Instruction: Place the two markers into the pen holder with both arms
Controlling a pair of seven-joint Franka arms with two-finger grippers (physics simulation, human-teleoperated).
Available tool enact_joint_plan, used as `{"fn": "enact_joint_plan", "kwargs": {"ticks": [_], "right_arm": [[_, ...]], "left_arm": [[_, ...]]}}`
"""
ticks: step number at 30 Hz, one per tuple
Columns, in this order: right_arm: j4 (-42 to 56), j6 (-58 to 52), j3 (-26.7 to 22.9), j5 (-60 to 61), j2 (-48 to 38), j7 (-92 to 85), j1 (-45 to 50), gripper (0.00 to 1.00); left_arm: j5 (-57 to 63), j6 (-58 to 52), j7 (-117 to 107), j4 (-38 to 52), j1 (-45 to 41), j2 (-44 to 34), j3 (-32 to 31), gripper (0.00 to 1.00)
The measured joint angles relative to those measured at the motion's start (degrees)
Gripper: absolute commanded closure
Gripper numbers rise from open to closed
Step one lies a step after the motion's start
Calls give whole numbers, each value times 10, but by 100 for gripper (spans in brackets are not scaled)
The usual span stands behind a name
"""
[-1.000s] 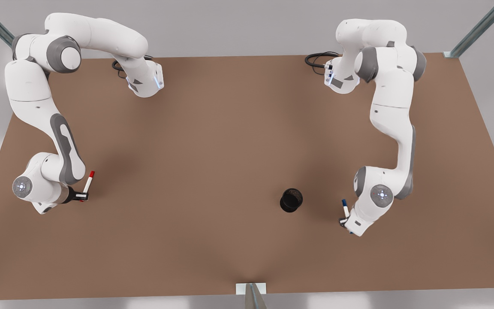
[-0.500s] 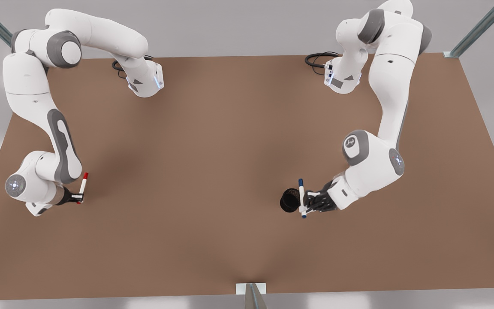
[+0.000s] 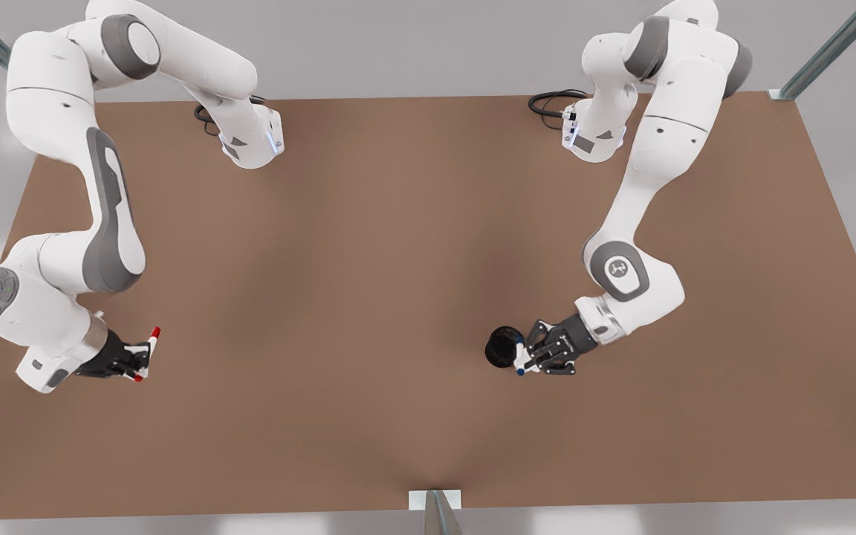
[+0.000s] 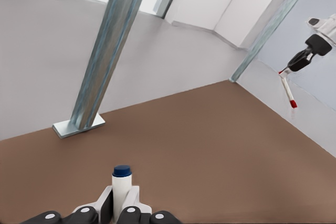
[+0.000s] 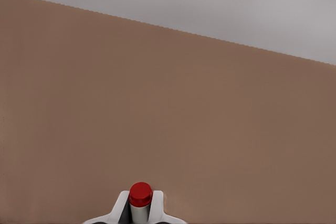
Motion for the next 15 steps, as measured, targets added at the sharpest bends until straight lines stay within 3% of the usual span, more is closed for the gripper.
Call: {"fn": "enact_joint_plan", "kwargs": {"ticks": [5, 15], "right_arm": [[28, -29, 73, -19, 0, 40, 20, 79], [96, -52, 78, -40, 5, 162, 177, 79]], "left_arm": [[-55, 9, 187, -8, -19, 15, 0, 79], [-109, 23, 443, -42, -37, 13, -1, 79]]}}
